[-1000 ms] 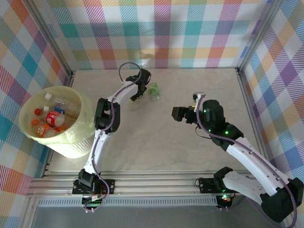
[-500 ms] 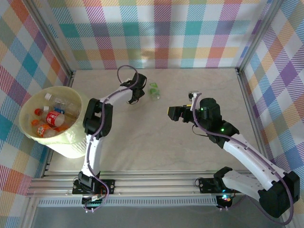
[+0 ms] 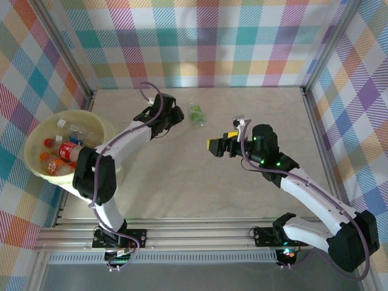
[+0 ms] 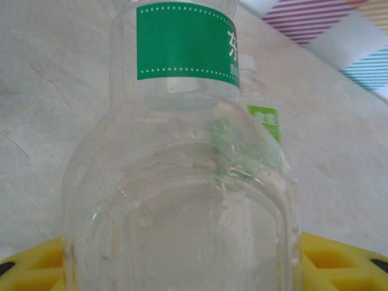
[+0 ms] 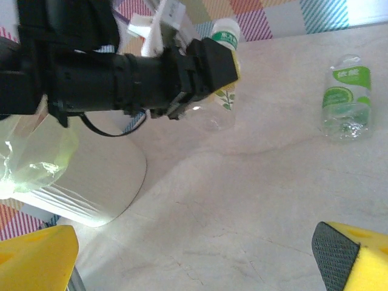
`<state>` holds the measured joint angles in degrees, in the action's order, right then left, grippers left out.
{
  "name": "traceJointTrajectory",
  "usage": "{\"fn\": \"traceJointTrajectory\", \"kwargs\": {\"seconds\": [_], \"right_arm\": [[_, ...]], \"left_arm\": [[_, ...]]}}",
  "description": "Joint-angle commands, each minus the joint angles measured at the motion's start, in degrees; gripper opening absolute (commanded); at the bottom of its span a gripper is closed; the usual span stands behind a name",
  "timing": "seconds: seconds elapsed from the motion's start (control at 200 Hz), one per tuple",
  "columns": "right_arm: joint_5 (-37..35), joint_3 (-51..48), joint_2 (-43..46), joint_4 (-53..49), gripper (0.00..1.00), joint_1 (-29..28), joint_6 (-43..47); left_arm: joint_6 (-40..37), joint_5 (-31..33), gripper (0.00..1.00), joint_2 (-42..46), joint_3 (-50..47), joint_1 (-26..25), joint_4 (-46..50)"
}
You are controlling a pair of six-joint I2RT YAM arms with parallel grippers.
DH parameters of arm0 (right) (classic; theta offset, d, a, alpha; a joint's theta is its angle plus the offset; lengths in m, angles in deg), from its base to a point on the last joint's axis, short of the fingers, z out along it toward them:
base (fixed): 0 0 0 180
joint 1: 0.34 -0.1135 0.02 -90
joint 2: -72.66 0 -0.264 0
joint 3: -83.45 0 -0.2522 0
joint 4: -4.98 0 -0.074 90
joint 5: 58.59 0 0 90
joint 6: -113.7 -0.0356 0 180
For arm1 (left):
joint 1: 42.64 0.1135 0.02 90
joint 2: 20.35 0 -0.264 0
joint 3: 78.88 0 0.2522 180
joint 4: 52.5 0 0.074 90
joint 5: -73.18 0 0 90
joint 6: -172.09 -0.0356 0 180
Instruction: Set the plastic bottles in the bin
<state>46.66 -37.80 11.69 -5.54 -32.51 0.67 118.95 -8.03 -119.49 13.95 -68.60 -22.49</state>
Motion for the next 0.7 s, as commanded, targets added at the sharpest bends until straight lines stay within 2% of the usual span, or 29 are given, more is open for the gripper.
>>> {"fn": "traceJointTrajectory", "kwargs": {"seconds": [0.0,0.165,0.33,0.57,0.695], "right_arm": [[2.5,-1.3,-0.9,6.1,1.0,0.2,1.7],[3.1,-1.4,-2.3,8.4,1.0,0.2,1.7],[7.5,-1.2,-3.6,10.6,1.0,0.1,3.7],[12.3,-0.6,-4.3,13.5,1.0,-0.6,7.1],[12.3,0.3,-5.2,13.7,1.0,-0.9,7.6]], "left_arm": [[-4.5,-2.6,0.51,7.3,-1.8,-0.6,1.0],[-8.0,-2.6,0.51,16.6,-2.7,-0.5,5.6],[-11.8,-1.9,0.51,24.3,-1.0,-0.1,11.9],[-16.0,5.4,0.51,30.8,6.6,0.7,26.8],[-20.0,12.2,0.51,33.2,12.2,0.8,34.8]]}}
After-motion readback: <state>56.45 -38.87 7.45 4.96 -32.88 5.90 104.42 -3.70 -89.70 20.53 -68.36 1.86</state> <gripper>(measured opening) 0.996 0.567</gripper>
